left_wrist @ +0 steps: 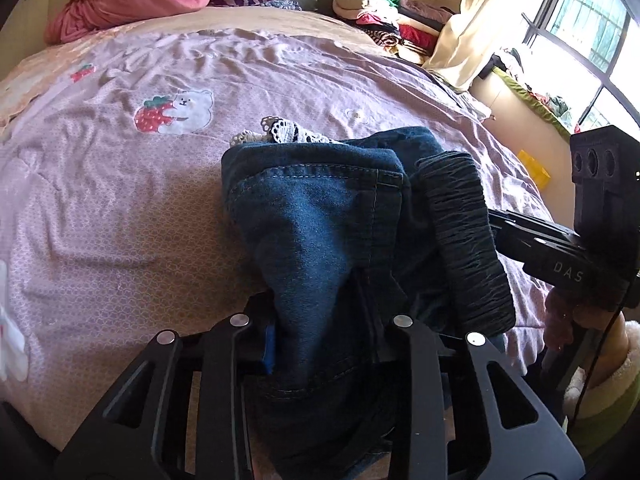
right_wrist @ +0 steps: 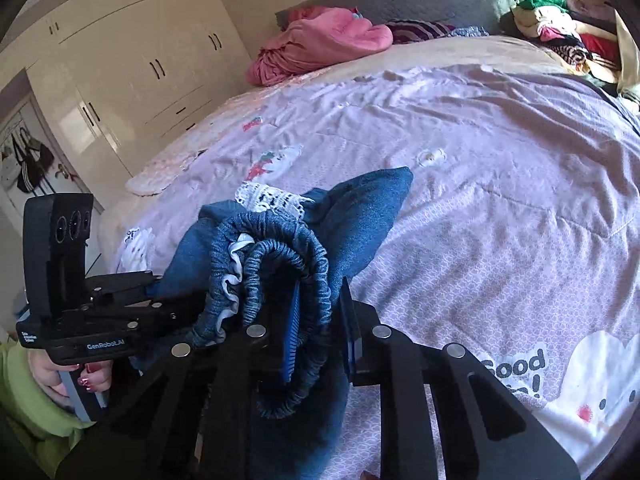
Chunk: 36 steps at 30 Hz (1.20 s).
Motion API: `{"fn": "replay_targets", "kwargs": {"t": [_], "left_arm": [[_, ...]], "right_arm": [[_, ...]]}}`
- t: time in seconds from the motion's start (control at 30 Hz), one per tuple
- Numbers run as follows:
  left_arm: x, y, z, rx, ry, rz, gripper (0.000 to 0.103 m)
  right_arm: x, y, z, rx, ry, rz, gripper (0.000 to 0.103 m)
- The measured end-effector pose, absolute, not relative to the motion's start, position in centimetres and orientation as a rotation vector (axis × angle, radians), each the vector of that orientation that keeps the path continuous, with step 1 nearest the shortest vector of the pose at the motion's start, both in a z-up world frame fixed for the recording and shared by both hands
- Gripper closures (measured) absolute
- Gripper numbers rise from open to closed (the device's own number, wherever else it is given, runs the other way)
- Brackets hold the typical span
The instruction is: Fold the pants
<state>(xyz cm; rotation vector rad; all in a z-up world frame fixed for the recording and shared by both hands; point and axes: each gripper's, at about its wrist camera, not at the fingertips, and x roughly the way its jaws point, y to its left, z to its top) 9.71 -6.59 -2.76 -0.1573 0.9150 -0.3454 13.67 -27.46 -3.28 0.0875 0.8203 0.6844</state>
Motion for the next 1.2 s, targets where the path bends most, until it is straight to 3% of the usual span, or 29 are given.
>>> {"fn": "replay_targets", "kwargs": {"t": [0.23, 0.6, 1.2], "left_arm": [[10.0, -6.5, -0.2, -0.116, 0.832, -0.324, 0.084], [15.8, -4.4, 2.1, -0.105, 0.778, -0.256, 0.084], [21.1, -2.4, -0.1, -0.132, 0.800, -0.211, 0.084]], "right_arm": [[13.8, -25.5, -0.4, 0.025, 0.754, 0.701, 0.086], [20.6, -22.6, 1.8, 0.008, 0.726, 0.681, 0.086], [27.9, -20.5, -1.2, 0.020, 0.803, 0.668, 0.086]]}}
